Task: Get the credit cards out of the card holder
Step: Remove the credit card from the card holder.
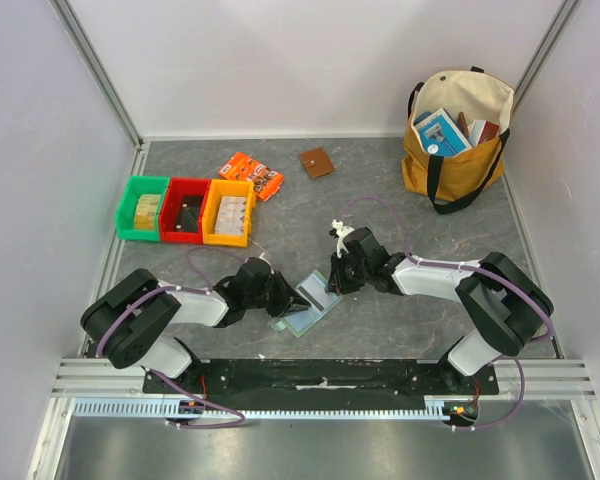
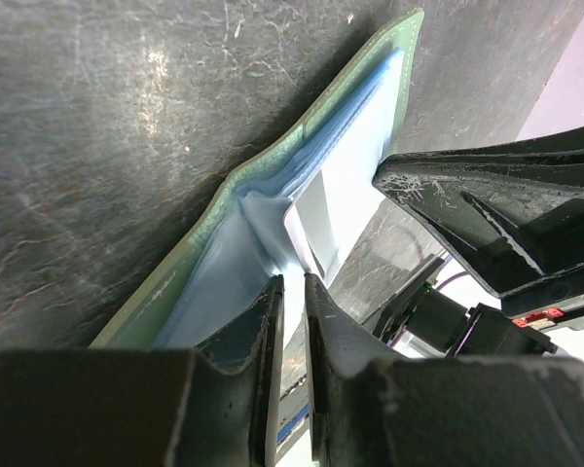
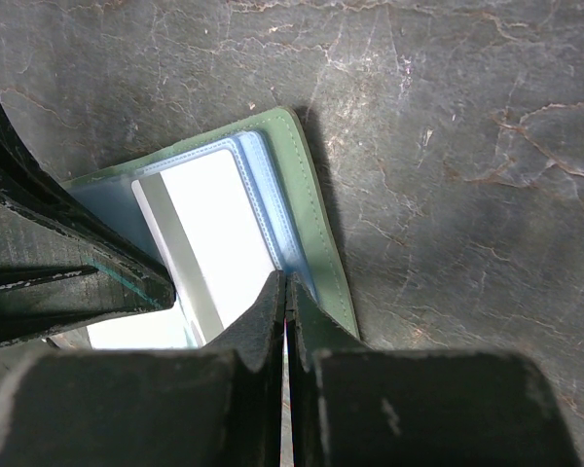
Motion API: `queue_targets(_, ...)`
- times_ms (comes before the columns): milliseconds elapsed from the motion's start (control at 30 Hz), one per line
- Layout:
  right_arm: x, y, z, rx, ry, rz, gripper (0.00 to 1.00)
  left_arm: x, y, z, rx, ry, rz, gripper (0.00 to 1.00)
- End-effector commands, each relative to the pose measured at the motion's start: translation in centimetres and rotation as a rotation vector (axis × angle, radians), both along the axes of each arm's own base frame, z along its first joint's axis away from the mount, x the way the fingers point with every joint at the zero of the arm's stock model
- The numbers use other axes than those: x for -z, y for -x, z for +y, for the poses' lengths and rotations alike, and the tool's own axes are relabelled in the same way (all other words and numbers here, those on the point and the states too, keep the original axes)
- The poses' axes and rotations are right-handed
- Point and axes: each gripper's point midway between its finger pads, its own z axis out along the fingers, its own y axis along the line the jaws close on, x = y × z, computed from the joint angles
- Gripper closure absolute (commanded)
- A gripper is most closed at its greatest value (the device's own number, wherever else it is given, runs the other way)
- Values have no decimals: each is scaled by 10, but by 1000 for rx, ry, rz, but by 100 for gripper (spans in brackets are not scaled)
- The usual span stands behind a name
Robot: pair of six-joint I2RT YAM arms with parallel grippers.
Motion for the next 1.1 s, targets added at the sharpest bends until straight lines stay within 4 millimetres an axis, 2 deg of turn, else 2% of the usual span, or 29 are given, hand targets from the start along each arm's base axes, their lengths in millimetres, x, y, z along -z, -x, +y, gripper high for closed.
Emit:
queue_targets(0,27,13,-19,6,102,61,98,-13,-17,-10,-16,27,-69,80)
queue_targets(467,28,14,-20,7,101,62,98,-26,-26,-13,-54,70,-114,80)
queue_targets(833,29,17,-20,2,97,70,98,-10,-25,-12,-72,24,-79,78)
queue_targets(967,29,18,-19,0,89,74,98,-7,-26,-12,-77,14,-84,83)
queue_targets(1067,29,16,-19,4,89,69,98,-9,-25,-13,-76,22,-88,92)
